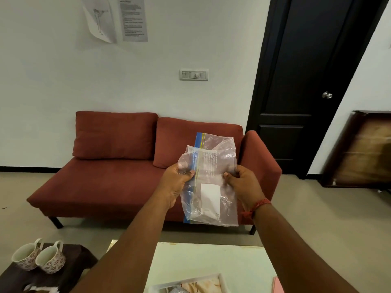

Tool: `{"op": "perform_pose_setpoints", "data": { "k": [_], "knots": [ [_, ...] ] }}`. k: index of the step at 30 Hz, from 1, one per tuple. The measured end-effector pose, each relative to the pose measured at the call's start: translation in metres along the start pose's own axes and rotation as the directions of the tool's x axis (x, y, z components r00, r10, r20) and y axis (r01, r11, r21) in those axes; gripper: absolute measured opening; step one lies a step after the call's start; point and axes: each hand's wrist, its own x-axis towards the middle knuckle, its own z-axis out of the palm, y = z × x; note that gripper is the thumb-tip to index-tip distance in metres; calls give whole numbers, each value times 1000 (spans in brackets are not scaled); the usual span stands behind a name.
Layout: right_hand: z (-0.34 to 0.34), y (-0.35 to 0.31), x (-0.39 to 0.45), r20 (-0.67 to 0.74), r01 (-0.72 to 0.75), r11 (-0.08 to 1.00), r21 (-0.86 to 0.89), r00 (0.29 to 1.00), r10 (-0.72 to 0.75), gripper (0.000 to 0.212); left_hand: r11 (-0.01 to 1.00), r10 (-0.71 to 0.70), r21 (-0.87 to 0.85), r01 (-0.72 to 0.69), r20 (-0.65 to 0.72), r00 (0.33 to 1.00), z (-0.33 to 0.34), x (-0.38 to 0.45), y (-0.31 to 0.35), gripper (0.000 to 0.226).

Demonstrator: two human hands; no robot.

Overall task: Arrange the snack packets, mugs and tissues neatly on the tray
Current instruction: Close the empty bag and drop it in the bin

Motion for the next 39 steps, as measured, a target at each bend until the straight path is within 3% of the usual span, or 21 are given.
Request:
{"op": "perform_pose_setpoints", "data": {
  "k": [4, 6, 8, 10, 11, 14, 17, 21, 23, 26, 28, 30, 32, 34, 36, 39],
  "knots": [
    [-2, -5, 1, 47, -17, 997, 80, 999, 13, 27, 998, 14, -59, 1, 255, 967, -6, -2, 7, 53],
    [-5, -6, 2, 87, -33, 988, 151, 996, 20, 39, 999, 24, -29, -16, 315, 949, -10, -3, 10, 52],
    [-6, -5, 4, 114, -36, 975, 219, 993, 12, 43, 999, 50, -26, -44, 264, 963, -9, -3, 13, 35],
    [-4, -4, 6, 111, -28, 970, 241, 994, 1, 30, 998, 61, -24, -58, 168, 984, -3, -4, 13, 14],
    [-3, -4, 6, 103, -28, 964, 263, 995, 0, 23, 998, 61, -16, -59, 128, 990, 0, -3, 12, 14],
    [-3, -4, 9, 71, -51, 935, 352, 997, 28, 23, 996, 94, -23, -92, 94, 991, 4, -1, 10, 39],
    [-7, -8, 9, 110, -76, 945, 317, 993, 43, 26, 986, 160, -77, -151, 118, 980, 7, -2, 12, 44],
    [-19, -11, 8, 381, -317, 866, 387, 910, 163, 39, 988, 150, -57, -146, 77, 986, 11, 0, 16, 52],
    [-23, -12, 8, 478, -382, 877, 292, 852, 212, 50, 985, 168, 19, -170, 74, 983, 10, -3, 15, 51],
    [-17, -14, 5, 425, -272, 961, 53, 877, 225, 16, 978, 81, 181, -103, 126, 989, 9, -6, 21, 37],
    [-15, -11, 6, 352, -150, 977, -153, 915, 195, 28, 953, -53, 304, -1, 170, 984, 7, -8, 24, 28],
    [-15, -7, 6, 339, -68, 947, -315, 924, 179, 43, 972, -127, 225, 71, 247, 961, 3, -10, 21, 24],
    [-19, 0, 6, 344, -4, 899, -438, 923, 172, 52, 981, -169, 148, 125, 335, 927, 2, -13, 15, 40],
    [-26, 10, 6, 351, 8, 889, -458, 920, 173, 57, 934, -200, 347, 85, 312, 929, 10, -14, 7, 42],
    [-33, 21, 3, 345, 17, 902, -431, 927, 147, 60, 826, -97, 561, -43, 217, 971, 24, -11, -7, 17],
    [-45, 41, -1, 337, 127, 827, -548, 938, 79, 65, 650, 116, 732, -206, 172, 978, 51, -15, -34, 25]
  ]
}}
